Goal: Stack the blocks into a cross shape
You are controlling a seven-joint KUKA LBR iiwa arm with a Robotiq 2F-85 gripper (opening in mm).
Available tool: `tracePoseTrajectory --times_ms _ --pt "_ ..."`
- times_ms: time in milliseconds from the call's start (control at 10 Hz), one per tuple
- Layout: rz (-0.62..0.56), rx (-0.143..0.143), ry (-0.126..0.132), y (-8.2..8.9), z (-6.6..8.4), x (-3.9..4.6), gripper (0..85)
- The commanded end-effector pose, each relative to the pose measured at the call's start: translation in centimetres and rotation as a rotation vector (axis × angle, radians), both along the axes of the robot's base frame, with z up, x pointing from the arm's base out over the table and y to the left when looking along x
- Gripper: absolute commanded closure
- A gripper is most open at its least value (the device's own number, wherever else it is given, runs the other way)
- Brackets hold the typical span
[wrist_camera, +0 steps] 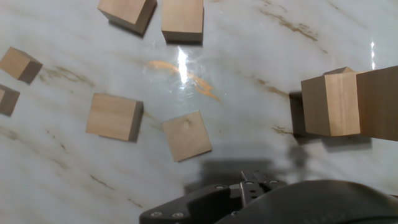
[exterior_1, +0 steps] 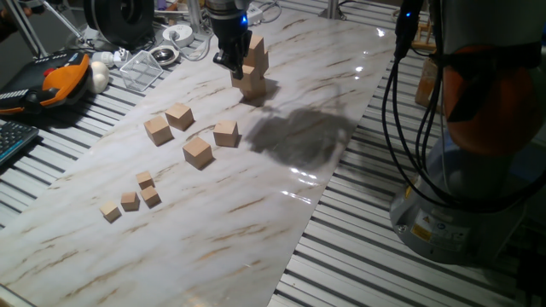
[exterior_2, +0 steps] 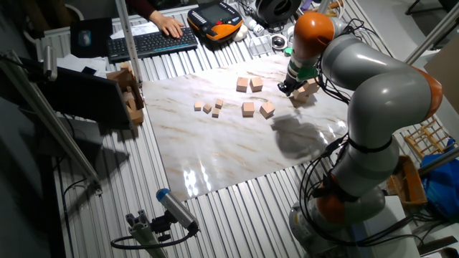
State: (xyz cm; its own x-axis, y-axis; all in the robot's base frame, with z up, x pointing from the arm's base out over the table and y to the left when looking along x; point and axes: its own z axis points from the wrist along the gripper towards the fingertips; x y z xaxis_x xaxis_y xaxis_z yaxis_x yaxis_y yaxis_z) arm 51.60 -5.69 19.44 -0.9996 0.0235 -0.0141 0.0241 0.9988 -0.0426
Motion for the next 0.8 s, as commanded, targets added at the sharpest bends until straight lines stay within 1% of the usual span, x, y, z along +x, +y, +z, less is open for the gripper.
tracePoseTrajectory --times_ms 0,600,700 --pt "-0.003 0.000 0.000 0.00 0.00 -0.02 85.0" --pt "-0.014 0.006 0.000 -0.01 -0.04 -0.02 85.0" --pt "-0.014 0.012 0.003 -0.02 -0.05 -0.02 85.0"
